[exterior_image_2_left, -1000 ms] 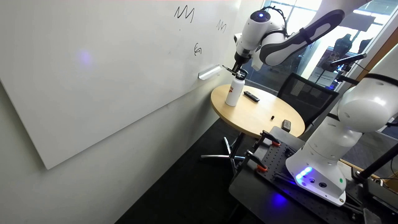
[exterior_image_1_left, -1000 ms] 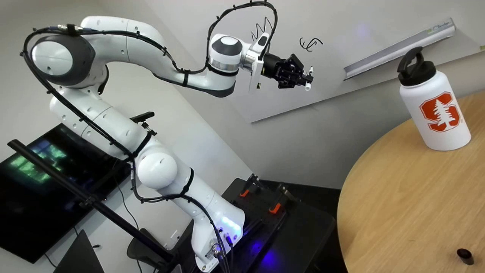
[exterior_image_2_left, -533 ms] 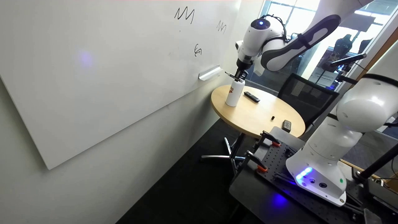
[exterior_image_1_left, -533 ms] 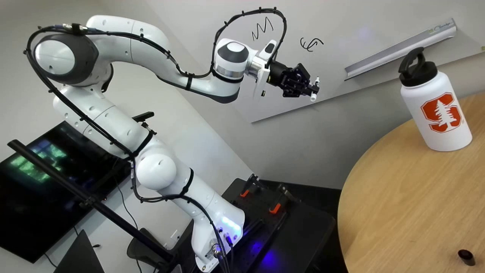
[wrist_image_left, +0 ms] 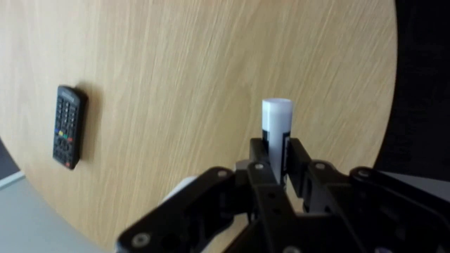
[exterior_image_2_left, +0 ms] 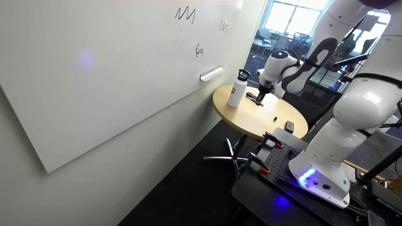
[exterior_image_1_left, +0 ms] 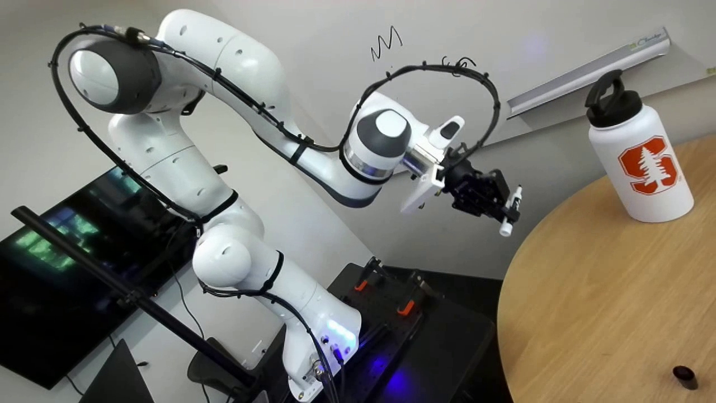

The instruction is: Write on the white board.

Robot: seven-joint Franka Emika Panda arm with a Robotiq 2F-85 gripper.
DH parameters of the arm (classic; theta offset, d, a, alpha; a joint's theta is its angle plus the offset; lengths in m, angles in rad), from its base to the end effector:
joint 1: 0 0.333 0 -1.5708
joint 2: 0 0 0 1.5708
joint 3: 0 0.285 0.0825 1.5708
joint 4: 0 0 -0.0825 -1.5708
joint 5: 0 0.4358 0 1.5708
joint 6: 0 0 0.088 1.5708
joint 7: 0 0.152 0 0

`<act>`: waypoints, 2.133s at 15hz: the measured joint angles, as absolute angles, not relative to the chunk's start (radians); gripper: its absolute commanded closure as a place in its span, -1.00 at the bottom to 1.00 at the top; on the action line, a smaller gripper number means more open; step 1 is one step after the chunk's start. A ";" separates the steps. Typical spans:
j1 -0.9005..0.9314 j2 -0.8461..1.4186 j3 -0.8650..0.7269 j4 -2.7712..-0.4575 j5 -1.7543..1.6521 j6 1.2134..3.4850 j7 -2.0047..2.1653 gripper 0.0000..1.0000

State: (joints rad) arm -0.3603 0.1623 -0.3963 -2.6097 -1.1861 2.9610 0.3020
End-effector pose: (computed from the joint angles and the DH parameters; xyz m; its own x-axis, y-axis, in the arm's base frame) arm 0.3522 -0.2755 0.0808 0.9930 0.1149 0.0275 0.0961 -0.9212 0.3771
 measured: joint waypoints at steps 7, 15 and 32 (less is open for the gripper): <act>-0.425 0.331 -0.441 -2.550 -1.171 2.999 0.322 0.85; -0.430 0.447 -0.448 -2.476 -1.173 3.005 0.343 0.88; -0.422 0.533 -0.564 -2.388 -1.314 3.187 0.420 -1.00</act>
State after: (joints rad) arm -0.4223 0.5331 -0.5644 -2.3882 -1.3136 3.1868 0.4203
